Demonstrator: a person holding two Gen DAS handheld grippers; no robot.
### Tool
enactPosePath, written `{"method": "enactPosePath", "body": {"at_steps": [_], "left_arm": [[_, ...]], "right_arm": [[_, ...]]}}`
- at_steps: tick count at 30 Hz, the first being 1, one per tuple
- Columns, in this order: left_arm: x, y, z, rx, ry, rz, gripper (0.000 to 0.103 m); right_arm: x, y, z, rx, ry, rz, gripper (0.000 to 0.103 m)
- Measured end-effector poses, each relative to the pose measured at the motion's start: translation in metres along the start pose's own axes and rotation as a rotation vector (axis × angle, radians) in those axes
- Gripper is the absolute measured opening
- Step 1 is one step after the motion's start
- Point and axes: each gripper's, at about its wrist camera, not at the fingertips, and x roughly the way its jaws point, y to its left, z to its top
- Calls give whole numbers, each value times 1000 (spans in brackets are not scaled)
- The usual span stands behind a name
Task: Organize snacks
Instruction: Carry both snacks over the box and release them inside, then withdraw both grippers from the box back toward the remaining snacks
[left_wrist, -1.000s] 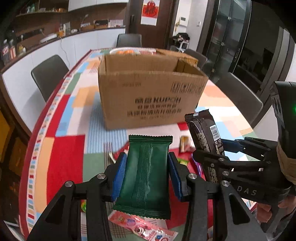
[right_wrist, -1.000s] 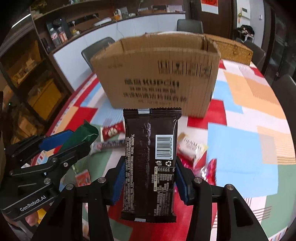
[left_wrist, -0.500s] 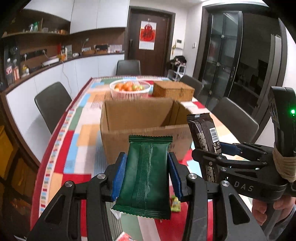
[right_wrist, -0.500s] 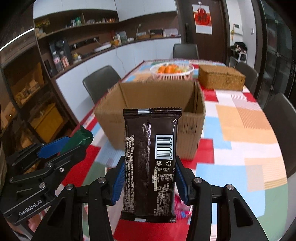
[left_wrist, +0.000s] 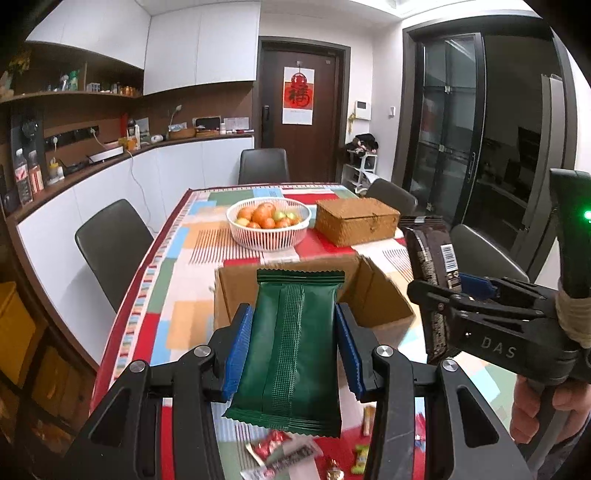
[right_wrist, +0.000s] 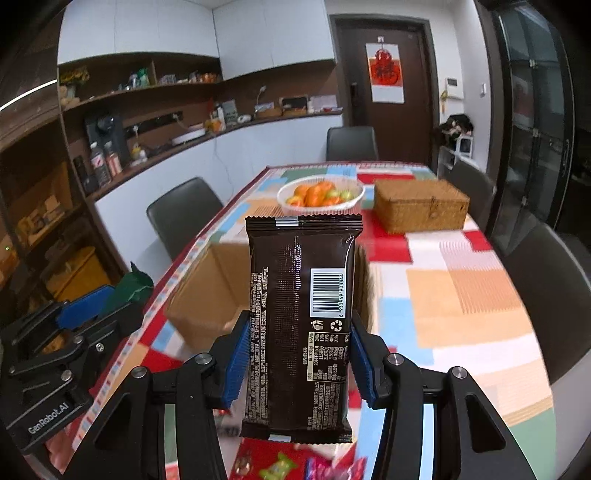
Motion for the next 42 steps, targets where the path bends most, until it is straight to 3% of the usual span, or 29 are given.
{"method": "enactPosePath", "body": {"at_steps": [10, 23, 27, 32, 42], "left_arm": [[53, 15, 37, -32, 59, -9, 44], [119, 26, 37, -57, 188, 11, 44], [130, 26, 35, -49, 211, 54, 46], [114, 22, 32, -31, 181, 68, 54], [44, 3, 13, 5, 77, 26, 63]], "right_arm": [[26, -1, 41, -15, -1, 8, 50], [95, -8, 56, 0, 101, -24, 50], [110, -10, 56, 6, 132, -22, 50], [112, -7, 52, -1, 137, -22, 59], [47, -7, 24, -28, 38, -24, 59]]}}
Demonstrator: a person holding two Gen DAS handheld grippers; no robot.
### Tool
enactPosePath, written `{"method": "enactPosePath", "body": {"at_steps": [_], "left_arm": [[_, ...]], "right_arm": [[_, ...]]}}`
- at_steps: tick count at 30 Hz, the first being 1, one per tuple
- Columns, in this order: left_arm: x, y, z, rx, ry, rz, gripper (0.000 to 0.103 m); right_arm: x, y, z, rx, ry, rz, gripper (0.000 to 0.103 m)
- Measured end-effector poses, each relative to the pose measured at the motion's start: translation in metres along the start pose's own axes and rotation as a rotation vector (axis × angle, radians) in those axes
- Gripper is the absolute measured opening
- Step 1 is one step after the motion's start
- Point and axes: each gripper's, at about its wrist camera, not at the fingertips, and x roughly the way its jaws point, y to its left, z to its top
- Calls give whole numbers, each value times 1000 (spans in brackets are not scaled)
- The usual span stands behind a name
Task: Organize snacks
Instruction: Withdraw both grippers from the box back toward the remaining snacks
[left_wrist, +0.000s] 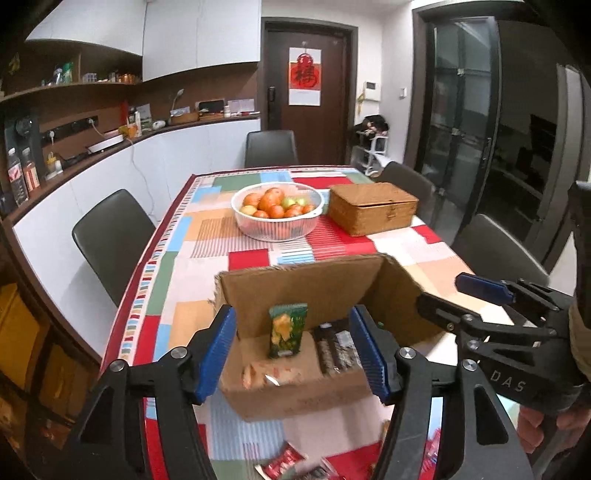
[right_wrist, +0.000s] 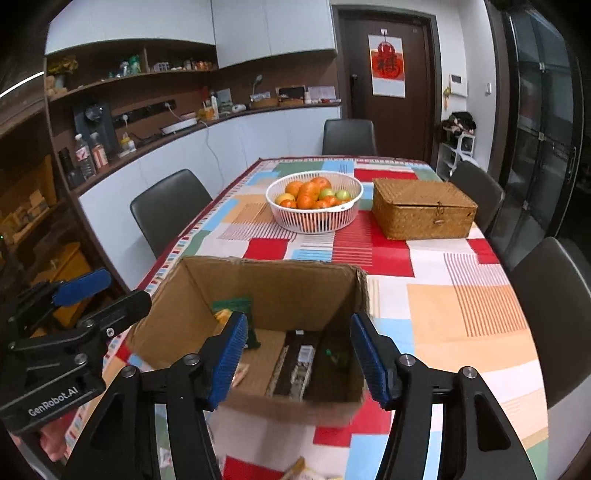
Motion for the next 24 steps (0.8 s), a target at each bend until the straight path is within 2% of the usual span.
{"method": "enactPosePath", "body": {"at_steps": [8, 19, 24], "left_arm": [[-30, -18, -33, 11, -11, -29, 65], [-52, -31, -72, 22, 23, -44, 66], [-50, -36, -93, 43, 71, -37, 67]], "right_arm": [[-35, 5, -35, -38, -12, 26, 59], [-50, -2, -81, -31, 62, 33, 59], [-52, -6, -101, -17, 99, 24, 59]]}}
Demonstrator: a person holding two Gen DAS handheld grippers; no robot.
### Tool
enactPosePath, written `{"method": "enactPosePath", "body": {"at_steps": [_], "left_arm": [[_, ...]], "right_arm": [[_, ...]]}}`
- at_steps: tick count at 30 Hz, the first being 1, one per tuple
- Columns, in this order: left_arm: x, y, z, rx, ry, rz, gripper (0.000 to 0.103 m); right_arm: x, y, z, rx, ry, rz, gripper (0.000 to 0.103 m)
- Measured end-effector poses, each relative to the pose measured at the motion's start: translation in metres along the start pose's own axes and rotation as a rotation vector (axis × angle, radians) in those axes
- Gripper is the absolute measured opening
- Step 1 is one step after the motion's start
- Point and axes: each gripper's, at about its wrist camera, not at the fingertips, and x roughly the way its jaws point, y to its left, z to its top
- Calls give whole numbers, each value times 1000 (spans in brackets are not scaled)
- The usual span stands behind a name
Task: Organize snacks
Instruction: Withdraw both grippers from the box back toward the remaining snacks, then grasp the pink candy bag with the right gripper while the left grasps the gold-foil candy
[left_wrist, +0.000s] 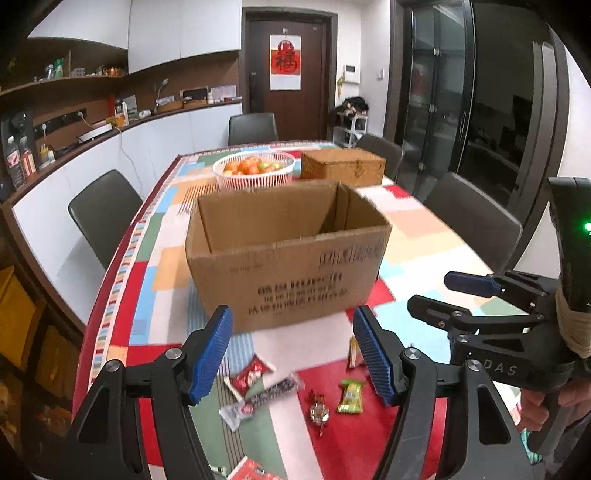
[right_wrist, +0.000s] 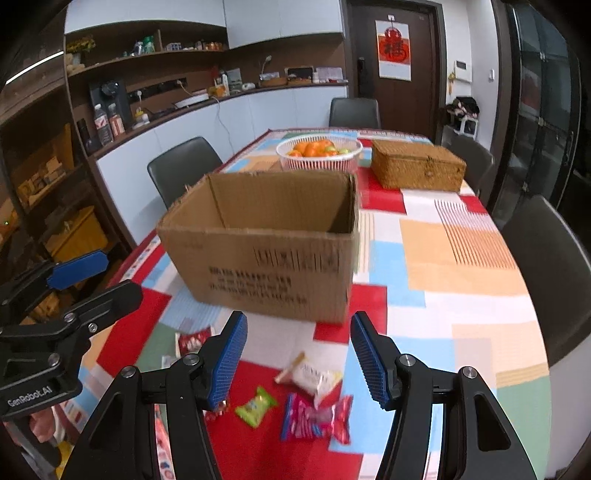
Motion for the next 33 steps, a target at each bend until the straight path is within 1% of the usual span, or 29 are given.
{"method": "enactPosePath", "body": {"at_steps": [6, 10, 14, 17, 22, 28, 33], "left_arm": [[17, -4, -22, 4, 93, -28, 67], [28, -8, -39, 12, 152, -26, 67], [43, -11, -53, 14, 215, -42, 67], [52, -13, -62, 18, 248, -38, 67], [62, -14, -73, 19, 291, -34, 67], [75, -11, -83, 13, 338, -31, 67], [88, -11, -91, 10, 378, -40, 66]], "right_arm": [[12, -2, -27, 4, 88, -2, 59], [23, -8, -44, 14, 157, -9, 59], [32, -14, -60, 32, 212, -17, 59], [40, -18, -70, 48, 252, -12, 59], [49, -25, -79, 77, 294, -18, 59], [63, -26, -88, 83, 335, 0, 59], [71, -27, -91, 79, 350, -7, 59]]}}
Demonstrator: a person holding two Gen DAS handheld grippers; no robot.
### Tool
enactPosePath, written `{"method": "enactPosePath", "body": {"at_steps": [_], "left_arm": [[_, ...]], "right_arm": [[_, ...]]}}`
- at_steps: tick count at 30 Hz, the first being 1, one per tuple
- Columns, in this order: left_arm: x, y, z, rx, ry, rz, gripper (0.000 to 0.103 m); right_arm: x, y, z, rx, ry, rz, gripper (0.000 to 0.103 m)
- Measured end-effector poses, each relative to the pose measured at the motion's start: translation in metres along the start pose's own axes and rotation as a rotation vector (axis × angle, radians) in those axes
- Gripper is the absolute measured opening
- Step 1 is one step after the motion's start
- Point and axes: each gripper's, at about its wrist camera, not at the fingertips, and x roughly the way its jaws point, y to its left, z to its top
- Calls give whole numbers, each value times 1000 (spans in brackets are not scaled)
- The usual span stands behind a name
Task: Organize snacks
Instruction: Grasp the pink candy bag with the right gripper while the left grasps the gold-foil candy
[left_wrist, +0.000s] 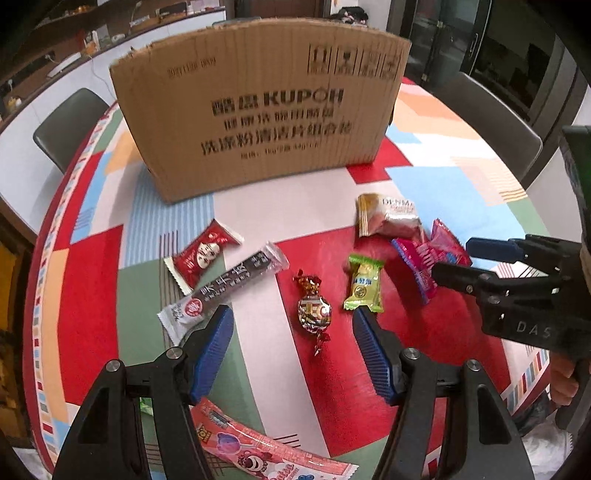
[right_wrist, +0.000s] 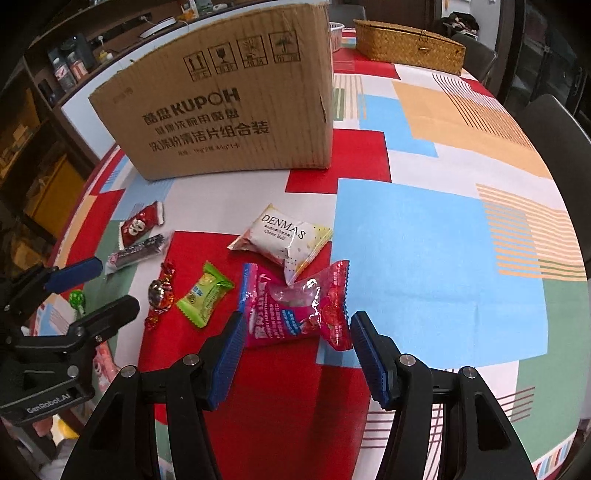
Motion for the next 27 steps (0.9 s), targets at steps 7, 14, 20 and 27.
{"method": "enactPosePath", "body": {"at_steps": [7, 14, 20, 27], "left_arm": [[17, 1, 1, -4, 38, -16, 63], [26, 2, 4, -17, 56, -38, 55], [32, -2, 5, -10, 70, -61, 44], [35, -3, 4, -10, 79, -71, 29]], "right_arm": [[8, -2, 2, 1, 15, -1, 59], [14, 1, 6, -15, 19, 5, 60], [22, -3, 6, 8, 44, 30, 60], [23, 0, 6, -6, 33, 30, 56]]}}
